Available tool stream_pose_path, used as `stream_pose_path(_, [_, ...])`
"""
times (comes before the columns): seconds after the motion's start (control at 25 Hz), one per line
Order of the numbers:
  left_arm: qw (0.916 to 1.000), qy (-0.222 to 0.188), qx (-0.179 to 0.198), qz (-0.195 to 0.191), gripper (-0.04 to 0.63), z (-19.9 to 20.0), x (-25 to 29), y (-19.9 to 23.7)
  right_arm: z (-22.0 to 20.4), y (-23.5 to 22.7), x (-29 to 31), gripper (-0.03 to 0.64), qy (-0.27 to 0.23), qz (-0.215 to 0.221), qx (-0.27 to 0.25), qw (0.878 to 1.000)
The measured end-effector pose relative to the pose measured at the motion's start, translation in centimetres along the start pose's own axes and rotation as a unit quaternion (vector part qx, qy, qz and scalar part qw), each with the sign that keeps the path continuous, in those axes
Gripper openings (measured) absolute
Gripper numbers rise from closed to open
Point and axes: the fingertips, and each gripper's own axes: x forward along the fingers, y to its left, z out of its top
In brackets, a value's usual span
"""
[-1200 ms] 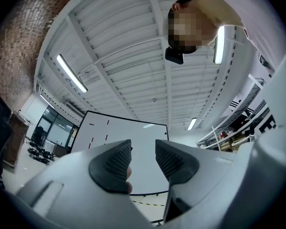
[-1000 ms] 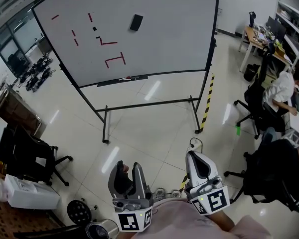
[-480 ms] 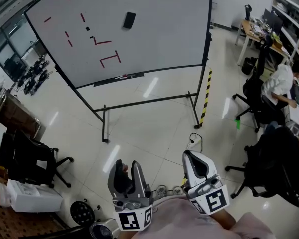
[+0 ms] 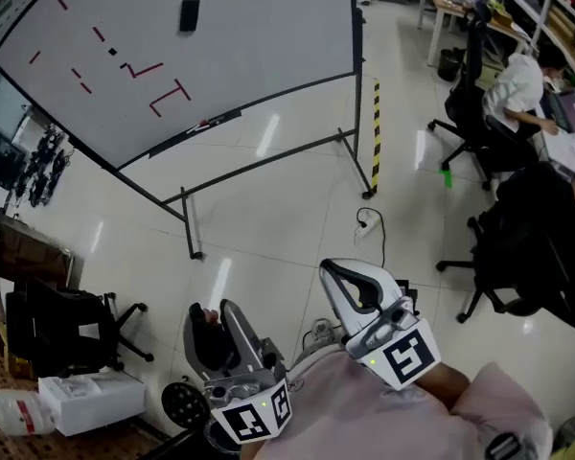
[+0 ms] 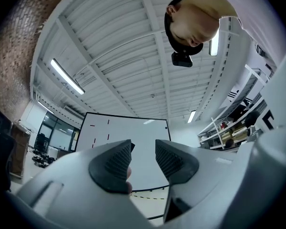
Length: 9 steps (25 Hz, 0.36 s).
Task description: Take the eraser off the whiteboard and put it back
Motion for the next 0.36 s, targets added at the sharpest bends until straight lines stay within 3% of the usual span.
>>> stream_pose_path(0.12, [0.9999,0.004,0.013,0.006,0.166,0.1,-0.4,0.1,-0.9,2.5,0.0,0.000,0.021,0.051,-0.006,0.998])
stream_pose_path(0.36, [0.9996,0.029,0.005,0.002,0.166,-2.1,-1.4,-0.8,-3.5,6.7,-1.1,0.000,0.054,0.139,-0.026,0.988])
